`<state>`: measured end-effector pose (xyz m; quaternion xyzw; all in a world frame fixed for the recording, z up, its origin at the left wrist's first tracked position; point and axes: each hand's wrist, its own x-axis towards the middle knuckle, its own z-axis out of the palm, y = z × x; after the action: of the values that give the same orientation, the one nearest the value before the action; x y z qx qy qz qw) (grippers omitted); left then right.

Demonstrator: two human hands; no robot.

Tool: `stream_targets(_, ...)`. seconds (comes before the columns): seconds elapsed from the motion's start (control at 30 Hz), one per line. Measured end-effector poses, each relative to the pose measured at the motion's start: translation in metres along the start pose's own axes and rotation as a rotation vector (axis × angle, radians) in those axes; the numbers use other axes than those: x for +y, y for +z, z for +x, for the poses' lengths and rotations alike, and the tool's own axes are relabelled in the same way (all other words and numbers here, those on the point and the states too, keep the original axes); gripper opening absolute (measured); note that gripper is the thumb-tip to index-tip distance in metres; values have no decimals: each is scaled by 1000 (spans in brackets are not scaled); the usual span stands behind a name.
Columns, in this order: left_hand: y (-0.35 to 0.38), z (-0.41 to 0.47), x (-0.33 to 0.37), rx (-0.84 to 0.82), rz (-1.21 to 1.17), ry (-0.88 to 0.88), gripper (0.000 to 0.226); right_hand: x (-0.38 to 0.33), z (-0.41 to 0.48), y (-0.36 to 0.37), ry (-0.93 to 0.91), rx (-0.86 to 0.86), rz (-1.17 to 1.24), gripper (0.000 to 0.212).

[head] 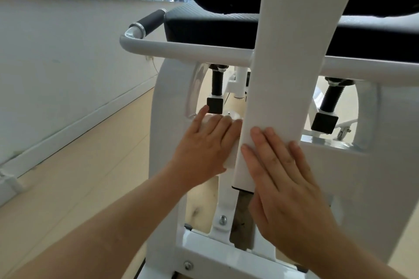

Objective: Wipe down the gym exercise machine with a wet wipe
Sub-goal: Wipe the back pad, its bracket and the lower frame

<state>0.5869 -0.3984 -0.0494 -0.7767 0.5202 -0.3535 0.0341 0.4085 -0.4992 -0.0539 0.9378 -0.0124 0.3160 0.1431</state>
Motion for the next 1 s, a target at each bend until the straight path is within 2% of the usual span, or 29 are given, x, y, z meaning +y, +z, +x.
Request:
stream_targets(0.17, -1, -21, -48, -19, 95, 0, 62, 11, -1, -4, -50, 14, 4, 63)
stream_targets(0.23, -3, -17, -29, -33, 80, -138, 63, 8, -1, 0, -34, 12, 5, 64)
stream_targets(0.3, 0, -7, 5, 40, 11, -187, 48, 3, -2, 1, 0, 6, 17, 65)
stream_targets(0.33, 2, -3, 19, 76, -36, -170, 42, 0, -2, 2, 11, 9, 28, 65)
stream_targets(0.37, 0, -1, 29, 65, -92, -167, 46, -1, -3, 2, 15, 10, 40, 65)
stream_targets(0.5, 4, -15, 18, 52, -67, -58, 53, 14, -11, -2, -39, -4, 89, 63)
stream_targets(0.57, 3, -32, 11, 26, -184, -14, 70, 22, -22, -5, -38, -3, 176, 62)
stream_targets(0.63, -9, -49, 19, 77, -414, -94, 75, 27, -35, -8, 15, 12, 296, 63)
stream_targets(0.7, -29, -61, 32, 182, -619, -247, 71, 31, -44, -9, 121, 33, 375, 66)
stream_targets(0.77, -62, -68, 50, 312, -700, -370, 58, 38, -48, -11, 228, 25, 374, 67)
stream_targets(0.8, -81, -64, 62, 368, -685, -367, 51, 45, -49, -10, 255, -4, 340, 68)
stream_targets(0.87, -114, -43, 91, 426, -535, -192, 41, 65, -48, -8, 198, -86, 217, 68)
stream_targets(0.93, -119, -16, 120, 349, -314, 0, 38, 93, -48, -10, 9, -163, 123, 63)
stream_targets(1.0, -102, 12, 138, 175, -108, -15, 43, 119, -51, -20, -172, -188, 87, 53)
